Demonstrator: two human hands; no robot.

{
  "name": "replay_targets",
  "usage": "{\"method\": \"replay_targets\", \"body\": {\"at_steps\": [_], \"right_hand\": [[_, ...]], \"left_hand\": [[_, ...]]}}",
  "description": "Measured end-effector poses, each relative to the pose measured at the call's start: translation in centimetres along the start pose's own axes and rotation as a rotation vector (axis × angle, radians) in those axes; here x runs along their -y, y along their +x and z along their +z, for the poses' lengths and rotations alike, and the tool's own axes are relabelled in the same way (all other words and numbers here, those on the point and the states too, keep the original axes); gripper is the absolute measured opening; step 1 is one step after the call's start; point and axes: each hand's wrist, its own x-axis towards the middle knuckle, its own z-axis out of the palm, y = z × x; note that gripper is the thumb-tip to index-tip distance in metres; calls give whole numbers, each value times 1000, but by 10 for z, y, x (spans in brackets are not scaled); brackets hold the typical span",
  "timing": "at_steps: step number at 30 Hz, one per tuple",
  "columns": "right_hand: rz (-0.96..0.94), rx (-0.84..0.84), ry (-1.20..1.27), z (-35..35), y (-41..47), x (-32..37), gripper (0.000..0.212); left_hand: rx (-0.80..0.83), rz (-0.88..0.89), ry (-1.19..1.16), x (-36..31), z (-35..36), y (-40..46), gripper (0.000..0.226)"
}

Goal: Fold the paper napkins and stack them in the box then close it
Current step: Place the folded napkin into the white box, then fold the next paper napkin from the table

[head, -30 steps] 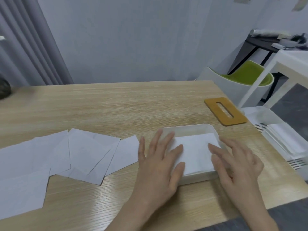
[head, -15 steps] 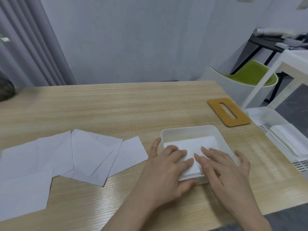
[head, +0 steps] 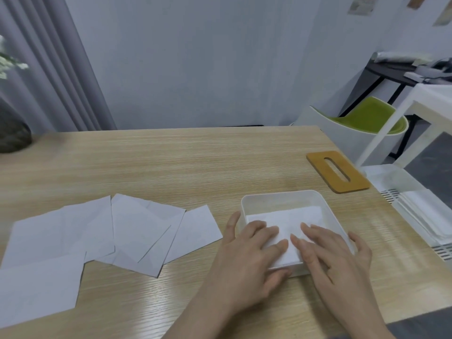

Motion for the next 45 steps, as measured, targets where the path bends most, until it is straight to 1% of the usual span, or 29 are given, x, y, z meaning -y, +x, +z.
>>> {"method": "replay_targets", "body": {"at_steps": [3,7,11,13,17,21,24,25,27,30,34,38,41,43,45], "right_hand": [[-11,-36,20,0,-6,1,66],[-28,-63,38,-1,-10,3,52],[-79,-77,63,2,-7,17,50],[-117,-79,71,6,-6,29,45],[-187,-78,114,16,-4,54,38],[-315,-65,130,30,-3,83,35],[-421,-55,137,47,-8,103,34],[-454,-44,133,54,-10,110,33],[-488,10,112,68,-13,123,31],[-445,134,99,91,-12,138,22],[-296,292,142,121,8,150,28],[-208,372,284,149,31,161,28],[-145,370,314,163,44,167,27],[-68,364,342,168,52,171,27],[23,399,358,170,60,175,25]], "left_hand": [[-81,20,-35,2,1,-5,37],[-139,31,-96,6,-3,-13,32],[-181,24,-137,14,-12,-24,29],[-216,9,-155,21,-17,-31,26],[-242,-62,-148,40,-28,-54,26],[-222,-160,-90,68,-33,-88,24],[-191,-266,-44,87,-34,-114,27],[-188,-296,-23,93,-34,-122,24],[-179,-366,-4,103,-32,-136,29],[-200,-474,38,113,-26,-150,34],[-210,-604,125,120,-13,-161,37],[-195,-652,155,122,-5,-166,39],[-172,-660,164,122,-4,-167,39],[-157,-665,175,121,-3,-166,39],[-151,-665,187,121,-3,-167,39]]}}
